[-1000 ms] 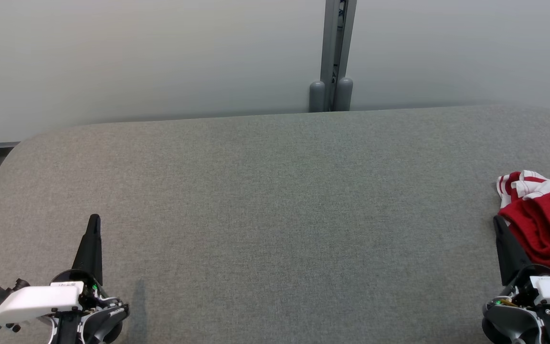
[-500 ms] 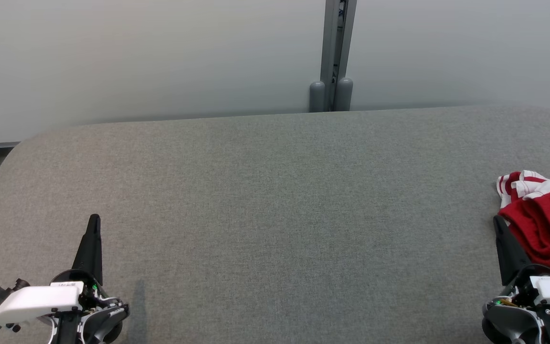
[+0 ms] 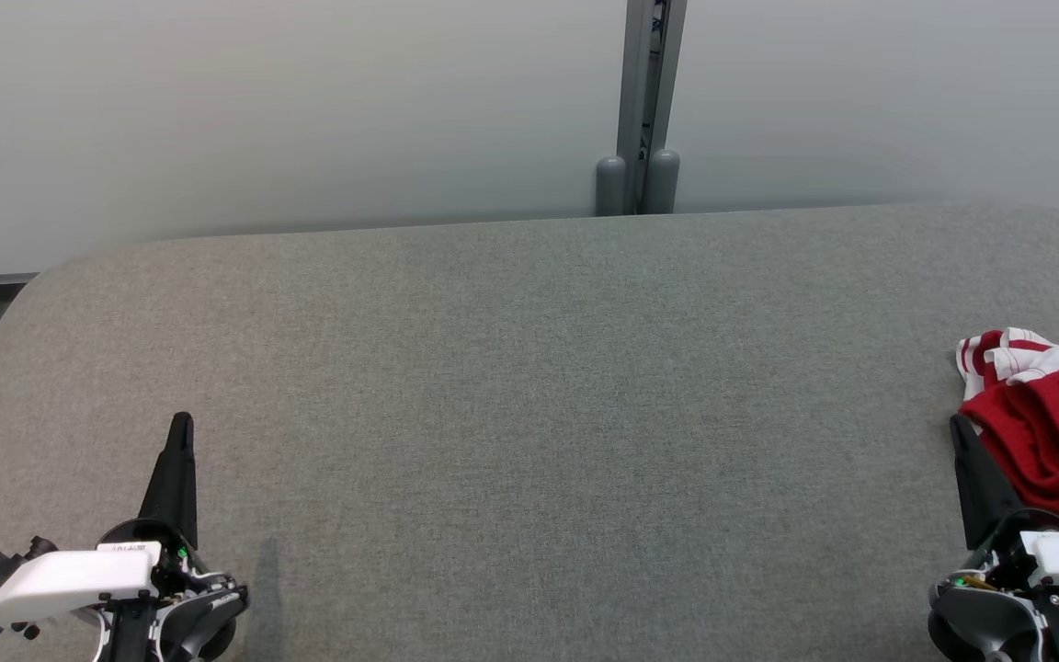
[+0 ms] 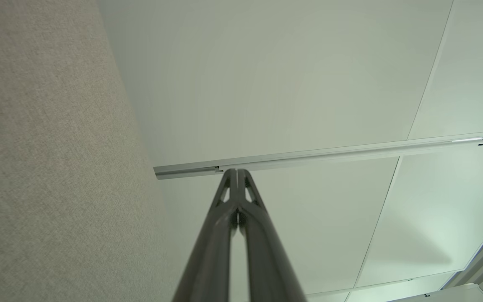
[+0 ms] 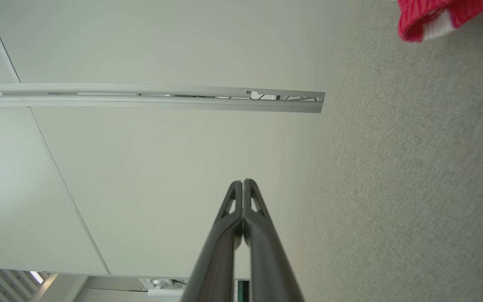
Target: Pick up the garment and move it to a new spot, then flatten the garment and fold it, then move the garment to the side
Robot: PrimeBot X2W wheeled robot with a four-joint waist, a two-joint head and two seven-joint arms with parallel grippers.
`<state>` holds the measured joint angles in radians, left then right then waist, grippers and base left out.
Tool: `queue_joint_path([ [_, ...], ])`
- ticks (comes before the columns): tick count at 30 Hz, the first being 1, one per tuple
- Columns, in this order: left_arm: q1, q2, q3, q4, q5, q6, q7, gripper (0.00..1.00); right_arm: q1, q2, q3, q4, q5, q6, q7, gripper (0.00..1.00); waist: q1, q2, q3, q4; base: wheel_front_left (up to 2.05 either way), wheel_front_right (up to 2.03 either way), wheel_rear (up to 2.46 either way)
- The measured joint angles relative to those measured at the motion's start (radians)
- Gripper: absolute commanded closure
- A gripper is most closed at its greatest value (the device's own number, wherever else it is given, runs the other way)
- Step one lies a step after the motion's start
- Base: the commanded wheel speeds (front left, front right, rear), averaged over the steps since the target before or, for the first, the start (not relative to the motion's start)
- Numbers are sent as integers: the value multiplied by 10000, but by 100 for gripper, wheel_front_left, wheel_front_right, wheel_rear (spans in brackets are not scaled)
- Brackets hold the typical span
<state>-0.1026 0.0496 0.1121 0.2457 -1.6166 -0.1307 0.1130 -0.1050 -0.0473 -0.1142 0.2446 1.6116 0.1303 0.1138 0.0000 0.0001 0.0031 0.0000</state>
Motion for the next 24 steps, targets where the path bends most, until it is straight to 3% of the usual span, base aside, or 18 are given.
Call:
queue_joint_path([
  [24,0,-8,12,0,15,0,8,100,-1,0,0,0,0,0,0,100,0,0,0,0,0,0,0],
])
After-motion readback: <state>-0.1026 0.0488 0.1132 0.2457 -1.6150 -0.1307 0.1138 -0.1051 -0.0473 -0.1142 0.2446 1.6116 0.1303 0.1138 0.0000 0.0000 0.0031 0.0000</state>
